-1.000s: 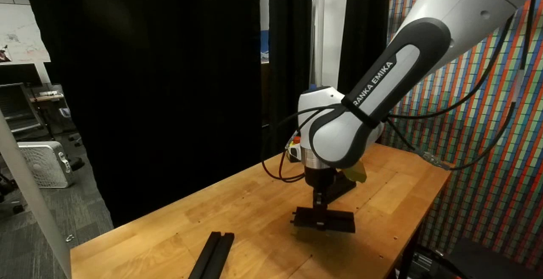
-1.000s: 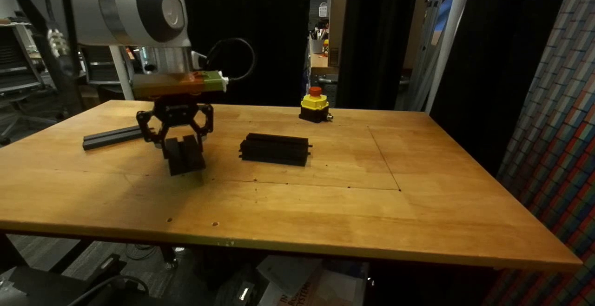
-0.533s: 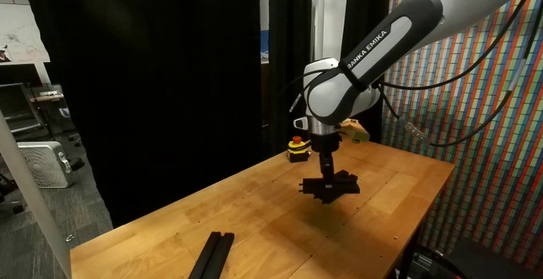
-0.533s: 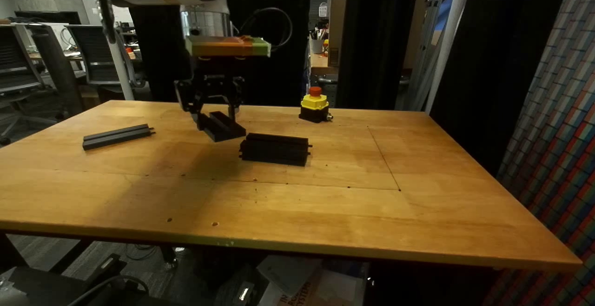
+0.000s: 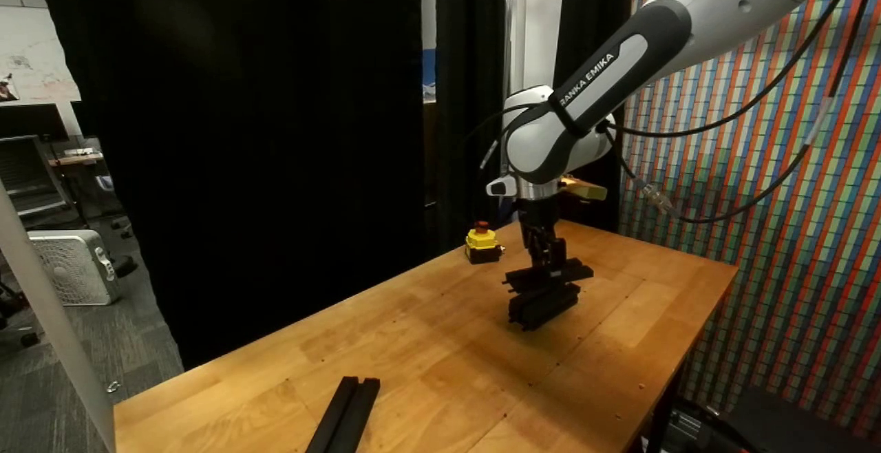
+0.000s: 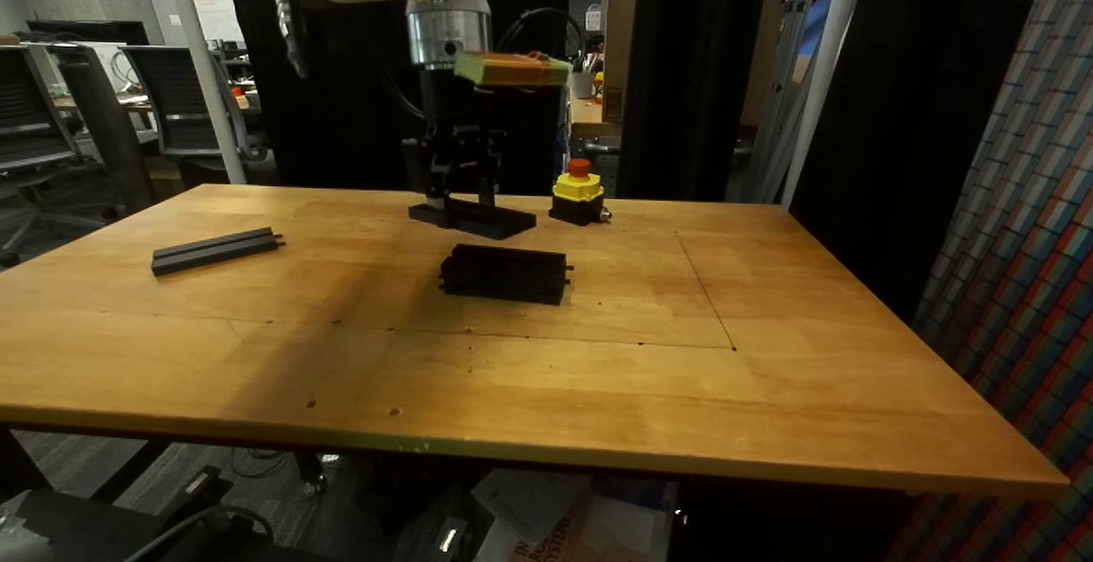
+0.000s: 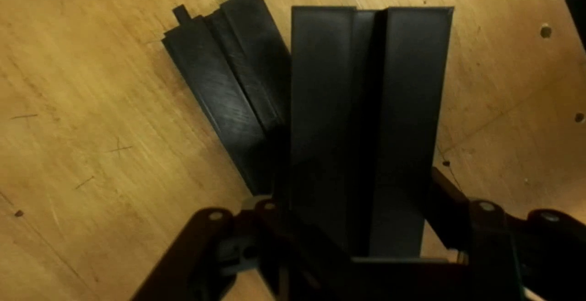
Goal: Stack the black objects together
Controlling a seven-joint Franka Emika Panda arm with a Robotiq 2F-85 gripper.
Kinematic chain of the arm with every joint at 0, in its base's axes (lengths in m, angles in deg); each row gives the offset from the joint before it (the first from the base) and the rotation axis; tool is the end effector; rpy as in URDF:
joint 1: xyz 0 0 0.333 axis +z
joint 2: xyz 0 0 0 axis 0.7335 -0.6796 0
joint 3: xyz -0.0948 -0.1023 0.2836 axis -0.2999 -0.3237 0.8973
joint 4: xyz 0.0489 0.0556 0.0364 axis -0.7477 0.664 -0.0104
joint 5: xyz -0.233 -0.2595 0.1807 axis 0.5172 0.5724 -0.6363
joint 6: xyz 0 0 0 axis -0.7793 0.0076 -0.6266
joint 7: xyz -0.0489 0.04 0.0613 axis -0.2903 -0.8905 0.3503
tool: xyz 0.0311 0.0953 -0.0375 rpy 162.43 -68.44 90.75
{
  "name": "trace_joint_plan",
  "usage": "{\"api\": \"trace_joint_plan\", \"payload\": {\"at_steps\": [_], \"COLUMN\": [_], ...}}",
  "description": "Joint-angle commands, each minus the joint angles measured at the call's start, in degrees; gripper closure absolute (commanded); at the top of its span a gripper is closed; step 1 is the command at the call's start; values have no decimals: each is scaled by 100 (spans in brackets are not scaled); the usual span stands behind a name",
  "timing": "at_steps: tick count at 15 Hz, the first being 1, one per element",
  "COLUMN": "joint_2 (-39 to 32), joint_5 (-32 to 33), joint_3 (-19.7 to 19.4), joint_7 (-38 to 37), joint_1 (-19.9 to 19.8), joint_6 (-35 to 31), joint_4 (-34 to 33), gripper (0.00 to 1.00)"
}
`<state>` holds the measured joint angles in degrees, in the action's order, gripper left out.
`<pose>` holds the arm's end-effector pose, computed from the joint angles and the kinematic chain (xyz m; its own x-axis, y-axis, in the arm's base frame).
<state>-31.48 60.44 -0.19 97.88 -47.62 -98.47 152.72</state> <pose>0.5200 0.0025 0.3173 0.3685 0.9199 -0.1345 0.9218 -0.3803 -0.0754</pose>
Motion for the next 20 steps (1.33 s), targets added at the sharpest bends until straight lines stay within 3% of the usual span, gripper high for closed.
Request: {"api": "trace_joint_plan", "payload": {"at_steps": [1,13,20], "joint_2": [-320,-486,-442], "joint_5": [256,228,-284], "joint_3": [-3,6,22], "joint_7": [910,2254,2840], "joint_1": [-87,-358,-570], "joint_6": [-44,-1330,-1469], "joint_4": [-325,-2,208], "gripper": [55,55,55]}}
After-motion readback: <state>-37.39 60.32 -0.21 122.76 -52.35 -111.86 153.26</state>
